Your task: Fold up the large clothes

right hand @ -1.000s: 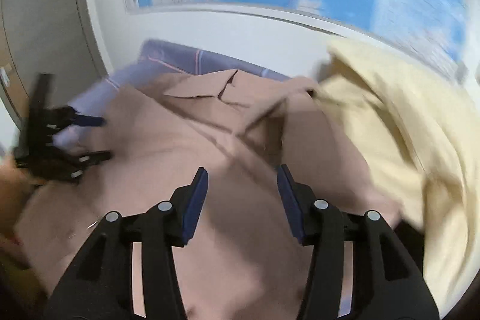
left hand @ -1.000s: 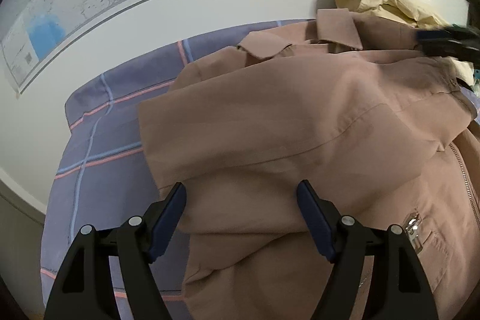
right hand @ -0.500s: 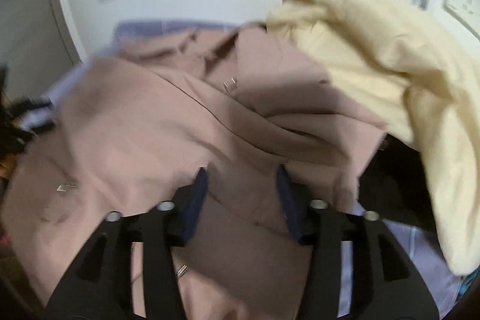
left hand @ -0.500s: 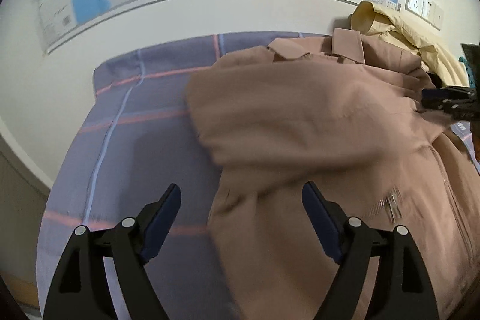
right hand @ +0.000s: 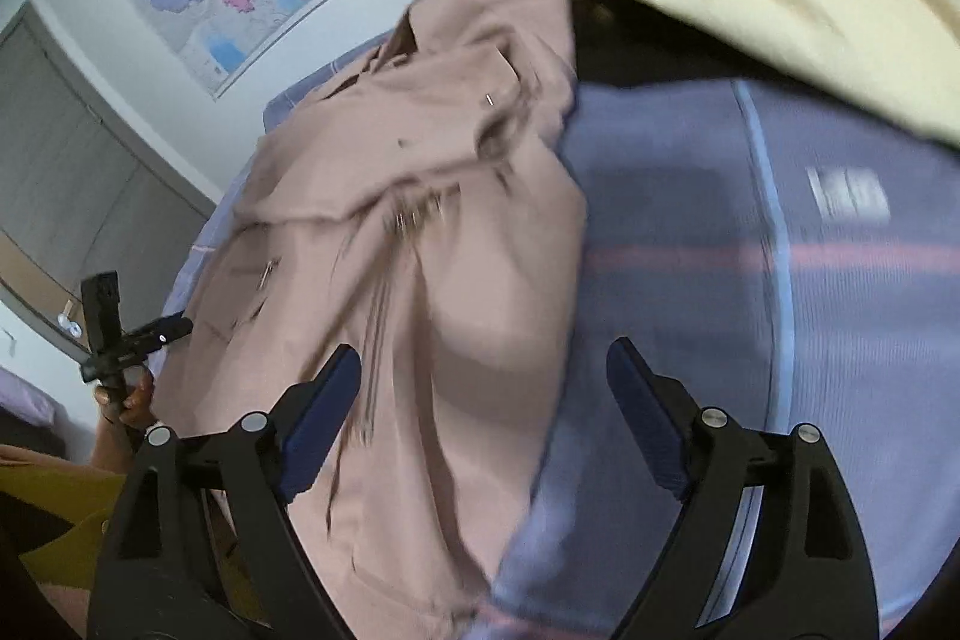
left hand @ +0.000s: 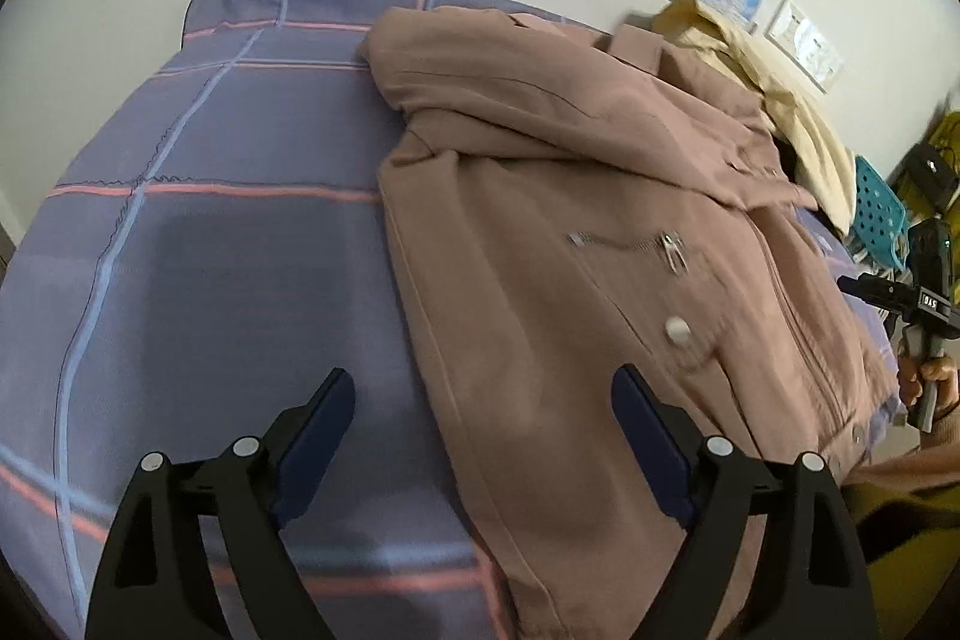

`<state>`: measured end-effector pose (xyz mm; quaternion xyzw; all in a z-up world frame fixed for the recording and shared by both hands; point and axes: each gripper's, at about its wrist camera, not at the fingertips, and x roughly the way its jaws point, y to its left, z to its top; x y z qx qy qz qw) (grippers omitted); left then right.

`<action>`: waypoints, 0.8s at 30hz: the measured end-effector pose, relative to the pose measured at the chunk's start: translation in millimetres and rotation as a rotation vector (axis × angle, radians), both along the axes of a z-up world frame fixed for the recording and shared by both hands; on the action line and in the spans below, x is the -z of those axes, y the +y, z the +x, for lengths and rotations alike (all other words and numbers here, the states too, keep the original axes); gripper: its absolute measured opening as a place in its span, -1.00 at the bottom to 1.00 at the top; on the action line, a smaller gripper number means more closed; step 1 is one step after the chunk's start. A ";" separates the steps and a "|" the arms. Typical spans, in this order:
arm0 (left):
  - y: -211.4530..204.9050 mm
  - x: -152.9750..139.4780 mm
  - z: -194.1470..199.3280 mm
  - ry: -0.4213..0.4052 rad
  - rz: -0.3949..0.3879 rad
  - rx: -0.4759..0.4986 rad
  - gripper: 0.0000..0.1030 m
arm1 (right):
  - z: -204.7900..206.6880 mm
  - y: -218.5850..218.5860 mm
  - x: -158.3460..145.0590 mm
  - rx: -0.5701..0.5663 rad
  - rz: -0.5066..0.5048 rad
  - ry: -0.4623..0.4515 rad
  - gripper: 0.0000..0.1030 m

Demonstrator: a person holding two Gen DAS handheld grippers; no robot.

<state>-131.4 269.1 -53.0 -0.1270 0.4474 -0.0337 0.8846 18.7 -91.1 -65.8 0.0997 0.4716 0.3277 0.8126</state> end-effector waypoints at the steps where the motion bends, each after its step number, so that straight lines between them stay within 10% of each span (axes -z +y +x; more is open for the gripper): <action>1: -1.3 -0.1 -3.0 0.002 -0.011 0.009 0.67 | -6.1 -6.4 0.5 0.001 0.018 0.014 0.62; 19: -43.7 1.1 -25.4 0.079 -0.234 0.173 0.86 | -45.6 14.6 13.2 -0.157 0.185 0.081 0.81; 24: -43.5 2.4 -14.3 0.055 -0.288 0.108 0.50 | -46.8 31.8 15.2 -0.216 0.230 0.092 0.64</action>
